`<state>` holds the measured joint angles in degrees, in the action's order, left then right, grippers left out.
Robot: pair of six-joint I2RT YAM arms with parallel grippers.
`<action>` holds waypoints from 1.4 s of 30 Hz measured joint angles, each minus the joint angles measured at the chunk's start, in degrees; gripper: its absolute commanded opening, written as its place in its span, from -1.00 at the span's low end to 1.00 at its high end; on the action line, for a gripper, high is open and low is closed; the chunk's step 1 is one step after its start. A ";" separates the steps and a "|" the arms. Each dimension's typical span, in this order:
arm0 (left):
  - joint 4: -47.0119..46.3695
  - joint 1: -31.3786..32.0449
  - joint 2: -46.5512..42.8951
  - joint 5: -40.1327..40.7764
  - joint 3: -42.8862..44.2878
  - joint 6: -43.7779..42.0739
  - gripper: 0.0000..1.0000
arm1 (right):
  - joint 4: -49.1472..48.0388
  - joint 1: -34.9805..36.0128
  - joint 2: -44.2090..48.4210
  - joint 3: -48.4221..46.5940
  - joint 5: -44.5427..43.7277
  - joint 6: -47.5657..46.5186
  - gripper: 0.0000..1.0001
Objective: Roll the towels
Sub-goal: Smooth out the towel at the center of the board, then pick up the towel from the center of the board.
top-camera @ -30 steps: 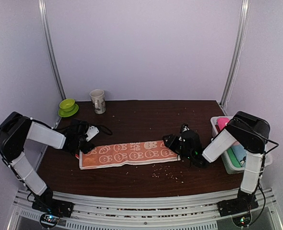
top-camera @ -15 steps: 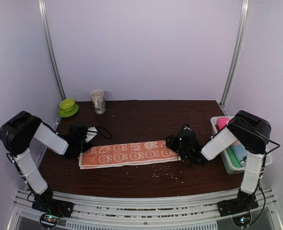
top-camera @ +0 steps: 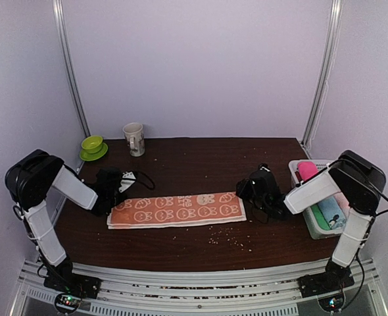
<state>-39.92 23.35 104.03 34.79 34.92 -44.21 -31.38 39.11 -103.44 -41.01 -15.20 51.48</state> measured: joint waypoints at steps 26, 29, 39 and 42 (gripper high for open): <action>25.38 -1.73 -31.65 -12.81 -2.29 7.87 0.96 | 24.79 -0.28 7.98 -5.25 6.27 -16.11 0.35; 27.43 -1.73 -35.23 -15.08 -3.56 7.69 0.96 | 24.72 -0.52 9.09 -3.78 8.11 -15.04 0.31; 30.18 -1.73 -43.63 -19.45 -6.34 7.21 0.96 | 24.70 -0.90 9.07 0.68 12.92 -11.50 0.06; 30.62 -1.73 -45.24 -20.04 -6.91 7.19 0.95 | 23.58 -0.87 8.28 1.14 14.49 -10.51 -0.01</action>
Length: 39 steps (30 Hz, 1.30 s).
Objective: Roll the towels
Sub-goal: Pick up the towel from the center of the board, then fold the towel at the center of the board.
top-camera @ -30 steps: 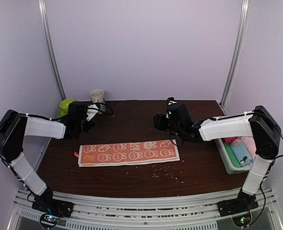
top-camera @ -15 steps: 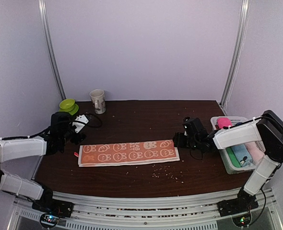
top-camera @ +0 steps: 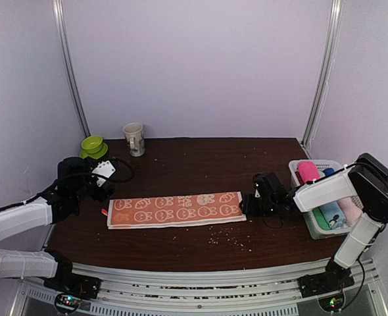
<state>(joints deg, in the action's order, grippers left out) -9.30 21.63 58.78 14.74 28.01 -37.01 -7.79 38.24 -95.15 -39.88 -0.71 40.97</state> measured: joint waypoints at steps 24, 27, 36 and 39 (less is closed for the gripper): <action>0.44 0.00 -4.59 -1.11 -1.03 -0.15 0.96 | -4.00 2.89 -2.32 0.76 0.13 6.54 -1.00; 0.44 0.00 -4.59 -1.29 -1.03 -0.15 0.96 | -4.09 2.43 -2.29 0.83 -0.48 6.99 -1.00; 0.46 0.00 -4.59 -1.64 -1.03 -0.15 0.96 | 3.76 -0.87 2.80 0.90 -4.39 4.46 -1.00; 0.46 0.00 -4.59 -1.70 -1.03 -0.15 0.96 | 8.52 -1.81 6.16 -0.50 -7.06 2.32 -1.00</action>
<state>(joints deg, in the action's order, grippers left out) -8.84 21.63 54.19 13.04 26.98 -37.17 0.73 36.42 -88.99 -40.38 -7.77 43.29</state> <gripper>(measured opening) 0.978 0.016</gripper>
